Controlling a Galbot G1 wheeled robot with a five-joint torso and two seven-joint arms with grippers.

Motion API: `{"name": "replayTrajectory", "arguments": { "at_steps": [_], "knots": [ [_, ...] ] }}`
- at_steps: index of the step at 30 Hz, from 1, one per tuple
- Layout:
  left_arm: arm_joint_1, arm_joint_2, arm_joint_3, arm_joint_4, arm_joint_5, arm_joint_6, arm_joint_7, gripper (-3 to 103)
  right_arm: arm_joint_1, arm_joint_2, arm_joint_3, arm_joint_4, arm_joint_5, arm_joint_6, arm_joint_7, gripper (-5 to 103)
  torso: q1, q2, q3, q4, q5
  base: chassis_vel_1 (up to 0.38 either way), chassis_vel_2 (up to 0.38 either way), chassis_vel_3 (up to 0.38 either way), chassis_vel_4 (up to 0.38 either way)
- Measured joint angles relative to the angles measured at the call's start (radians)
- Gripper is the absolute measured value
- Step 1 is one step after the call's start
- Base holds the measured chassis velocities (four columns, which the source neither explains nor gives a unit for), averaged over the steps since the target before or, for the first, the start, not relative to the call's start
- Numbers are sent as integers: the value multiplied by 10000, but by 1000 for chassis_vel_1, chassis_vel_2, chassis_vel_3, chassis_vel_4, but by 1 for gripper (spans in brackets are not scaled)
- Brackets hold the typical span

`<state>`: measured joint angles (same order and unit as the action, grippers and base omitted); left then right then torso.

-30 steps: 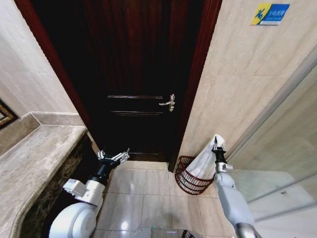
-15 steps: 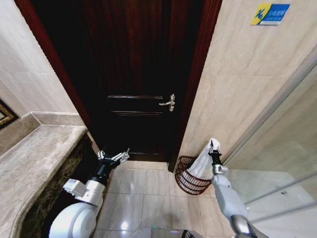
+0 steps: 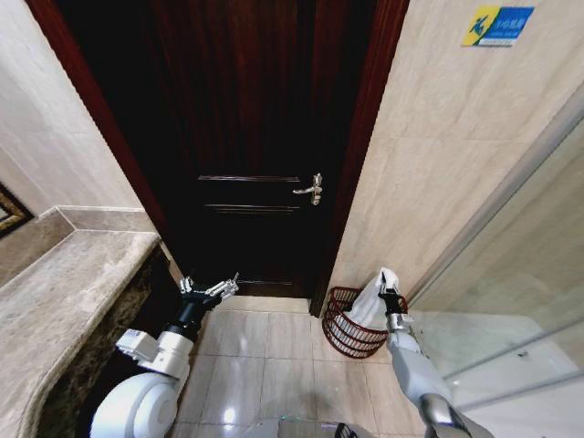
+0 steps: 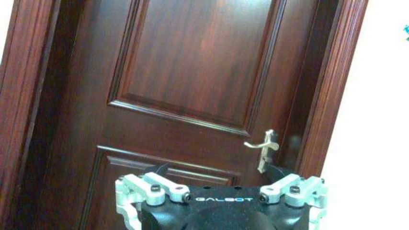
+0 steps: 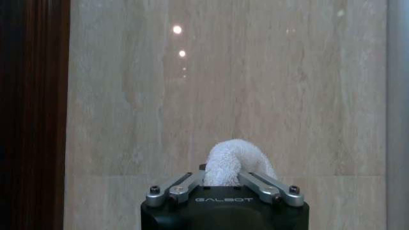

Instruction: Discard the used towel into the hamper.

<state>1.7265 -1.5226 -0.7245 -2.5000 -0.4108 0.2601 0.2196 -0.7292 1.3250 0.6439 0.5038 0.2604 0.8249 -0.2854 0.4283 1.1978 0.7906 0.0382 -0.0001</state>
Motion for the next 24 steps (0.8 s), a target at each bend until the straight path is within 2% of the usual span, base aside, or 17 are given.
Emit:
{"name": "replayTrajectory", "arguments": {
  "at_steps": [18,24],
  "knots": [
    [0,0,0,0,-1,0,0,100,524,46,216,-1749,-670,-13,-389,7,0,1,0,3,0,0,0,0,0],
    [0,0,0,0,0,0,0,100,337,21,251,-2103,-783,-19,-464,7,0,2,0,-5,2,0,0,0,0]
  ]
}}
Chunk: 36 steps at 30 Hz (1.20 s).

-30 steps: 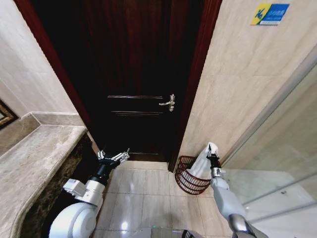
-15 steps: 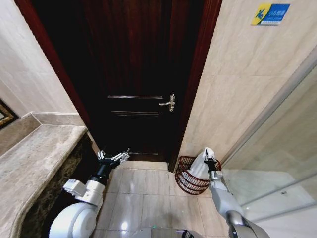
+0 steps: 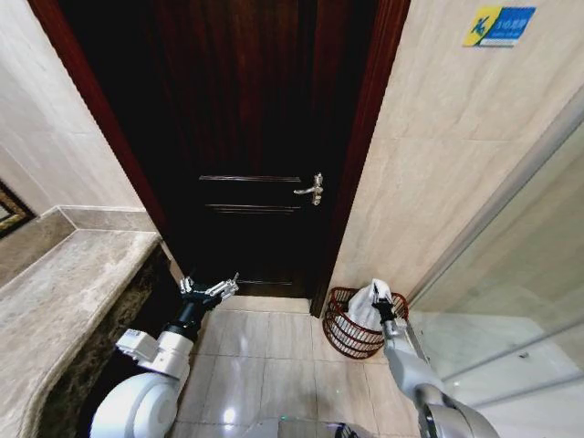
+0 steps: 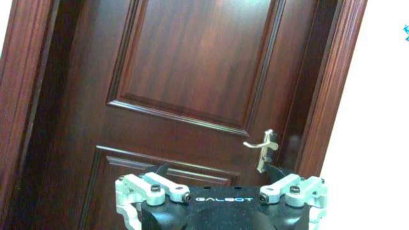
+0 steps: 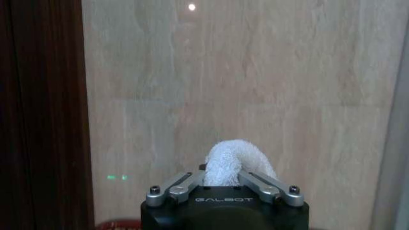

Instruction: Discard the used towel into the hamper.

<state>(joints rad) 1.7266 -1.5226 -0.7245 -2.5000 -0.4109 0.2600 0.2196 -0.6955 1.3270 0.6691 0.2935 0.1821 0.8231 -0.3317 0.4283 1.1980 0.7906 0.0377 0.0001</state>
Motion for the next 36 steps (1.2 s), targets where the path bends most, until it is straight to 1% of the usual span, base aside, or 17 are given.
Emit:
{"name": "replayTrajectory", "arguments": {
  "at_steps": [2,5,8,12,17,21,22,23,25,26,29,30,32,33,34,36],
  "knots": [
    [0,0,0,0,0,0,0,100,-41,75,-10,-176,-45,0,-46,7,0,0,0,5,-1,0,0,0,0],
    [0,0,0,0,0,0,0,100,49,115,-7,-494,-133,-3,-114,7,0,0,0,5,2,0,0,0,0],
    [0,0,0,0,0,0,0,100,151,139,14,-713,-133,-4,-217,7,0,0,0,5,-2,0,0,0,0],
    [0,0,0,0,0,0,0,100,184,195,17,-769,-40,-213,-410,7,0,0,0,5,-1,0,0,0,0],
    [0,0,0,0,0,0,0,100,173,173,29,-879,29,-287,-456,7,-2,1,-1,5,0,0,0,0,0],
    [0,0,0,0,0,0,0,100,100,58,36,-1060,32,-345,-668,7,-1,0,-1,5,-2,-65,57,55,-56],
    [0,-1,0,0,0,0,0,100,75,9,41,-1165,16,-546,-678,7,2,-1,1,3,0,-86,57,61,-80],
    [0,-1,0,0,0,0,0,100,75,9,41,-1165,16,-546,-678,7,2,-1,1,3,0,-86,57,61,-80],
    [-1,0,0,0,0,0,0,100,99,-90,55,-1326,27,-968,-752,7,7,-4,2,2,1,-65,52,61,-75],
    [-1,0,0,0,0,0,0,100,99,-90,55,-1326,27,-968,-752,7,7,-4,2,2,1,-42,47,61,-75],
    [0,0,0,0,0,0,0,100,203,-204,63,-1322,110,-1661,-795,7,3,-3,1,3,3,0,0,0,0],
    [0,0,0,0,0,0,0,100,203,-204,63,-1322,110,-1661,-795,7,3,-3,1,3,3,0,0,0,0],
    [1,0,0,0,0,0,0,100,327,-280,56,-1285,141,-2227,-759,7,-1,-2,0,7,-2,0,0,0,0],
    [1,0,0,0,0,0,0,100,365,-318,47,-1255,194,-2463,-790,7,-2,-2,-1,4,-4,0,0,0,0],
    [1,0,0,0,0,0,0,100,365,-318,47,-1255,194,-2463,-790,7,-2,-2,-1,4,-4,0,0,0,0],
    [2,0,0,0,1,0,0,100,408,-321,30,-1209,209,-2744,-912,7,-3,-2,-1,4,1,0,0,0,0]
  ]
}}
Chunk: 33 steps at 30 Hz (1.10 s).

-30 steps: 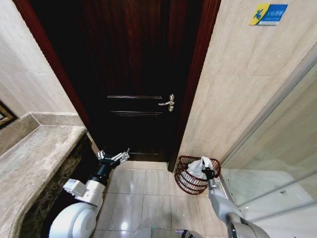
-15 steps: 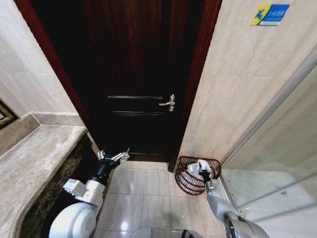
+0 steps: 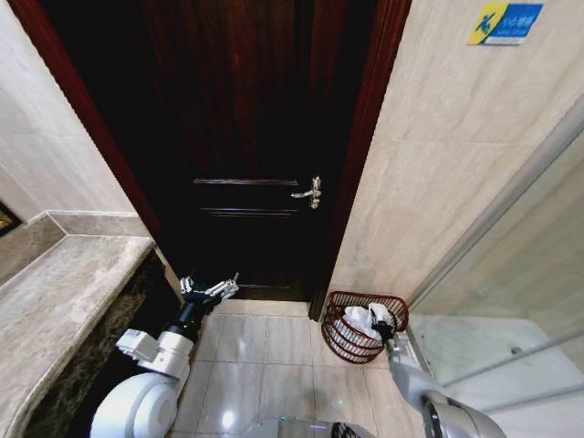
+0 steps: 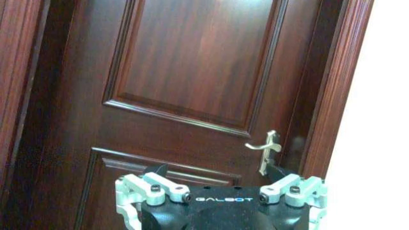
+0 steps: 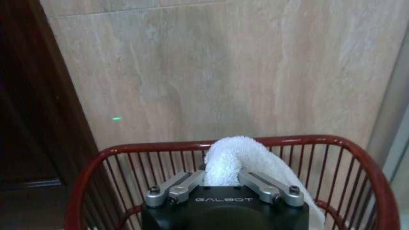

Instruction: Discard the used towel into the hamper.

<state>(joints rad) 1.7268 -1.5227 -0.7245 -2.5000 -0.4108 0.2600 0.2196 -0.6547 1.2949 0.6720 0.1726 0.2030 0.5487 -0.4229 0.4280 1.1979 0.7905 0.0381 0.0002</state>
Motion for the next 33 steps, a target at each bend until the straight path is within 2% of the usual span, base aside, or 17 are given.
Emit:
{"name": "replayTrajectory", "arguments": {
  "at_steps": [2,7,10,13,14,17,23,25,29,31,33],
  "knots": [
    [0,0,0,0,0,0,0,100,139,17,-5,-57,255,-441,-514,7,0,0,0,0,-6,0,0,0,0],
    [0,0,0,0,-1,0,0,100,348,186,-19,-140,640,-1132,-692,7,0,0,0,1,1,-47,52,62,-50],
    [-1,0,0,0,-1,0,0,100,415,219,-23,-159,367,-1330,-386,7,1,0,0,3,-5,-115,119,107,-102],
    [-3,1,0,0,-1,0,0,100,248,64,-6,-43,-1089,-2106,232,7,14,-2,5,4,1,-79,105,103,-96],
    [-3,1,0,0,-1,0,0,100,248,64,-6,-43,-1089,-2106,232,7,14,-2,5,4,1,-75,84,65,-83],
    [-3,0,0,0,-1,0,0,100,244,-212,11,-86,-1512,-2819,260,7,8,-2,3,-4,-3,-14,28,22,-16],
    [-1,0,0,0,0,0,0,100,645,-401,27,-284,-1722,-3468,253,7,-1,2,0,0,-3,17,-35,-23,21],
    [1,0,0,0,0,0,0,100,897,-496,110,-584,-2046,-3905,540,7,-2,2,0,3,0,32,-30,2,56],
    [-1,0,0,0,0,0,0,100,1146,-401,99,-753,-2362,-4510,873,7,1,2,0,1,-6,16,0,3,28],
    [-1,0,0,0,0,0,0,100,1150,-326,81,-753,-2416,-4555,907,3,3,2,1,1,-2,0,0,0,0],
    [-1,0,0,0,0,0,0,100,1149,-203,78,-748,-2440,-4625,1109,6,4,1,1,2,3,0,0,0,0]
  ]
}}
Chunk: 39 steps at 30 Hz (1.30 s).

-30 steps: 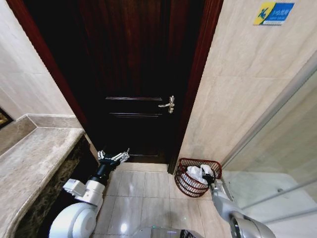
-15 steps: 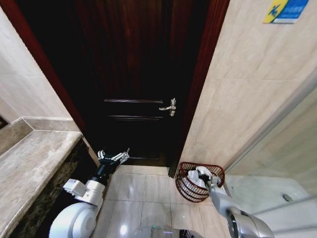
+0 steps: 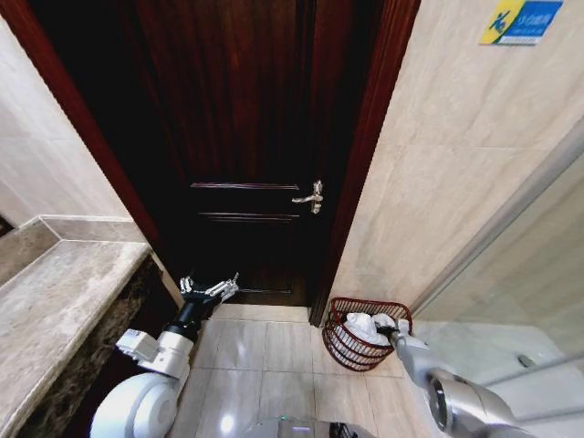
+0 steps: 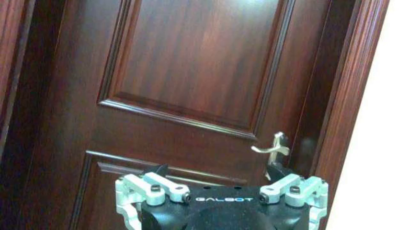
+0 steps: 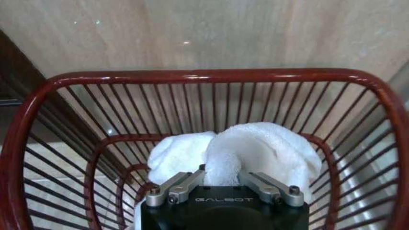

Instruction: Discard the used towel into the hamper.

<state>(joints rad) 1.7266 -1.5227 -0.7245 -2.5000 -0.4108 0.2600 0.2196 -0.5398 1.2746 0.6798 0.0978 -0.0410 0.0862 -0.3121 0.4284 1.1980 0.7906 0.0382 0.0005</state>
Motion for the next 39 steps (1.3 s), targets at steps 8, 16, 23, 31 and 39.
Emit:
{"name": "replayTrajectory", "arguments": {
  "at_steps": [8,16,23,31,39],
  "knots": [
    [0,0,0,0,0,0,0,100,-178,-9,-42,82,92,-739,59,33,0,0,0,-4,-7,0,0,0,0],
    [0,0,0,0,0,0,0,100,-122,151,-155,54,787,-1059,-327,60,-1,0,0,0,-5,0,0,0,0],
    [0,0,0,0,0,0,0,100,-293,-34,-173,465,1673,-499,-505,92,-1,-2,0,-1,-10,0,0,0,0],
    [1,0,0,0,0,0,0,100,-2749,-491,-402,4622,1981,-895,-321,100,0,-2,0,-2,-7,0,0,0,0],
    [0,-1,-1,0,0,1,0,100,-7104,-722,-227,11792,3780,-2118,419,100,-2,-1,-2,3,-8,0,0,0,0]
  ]
}}
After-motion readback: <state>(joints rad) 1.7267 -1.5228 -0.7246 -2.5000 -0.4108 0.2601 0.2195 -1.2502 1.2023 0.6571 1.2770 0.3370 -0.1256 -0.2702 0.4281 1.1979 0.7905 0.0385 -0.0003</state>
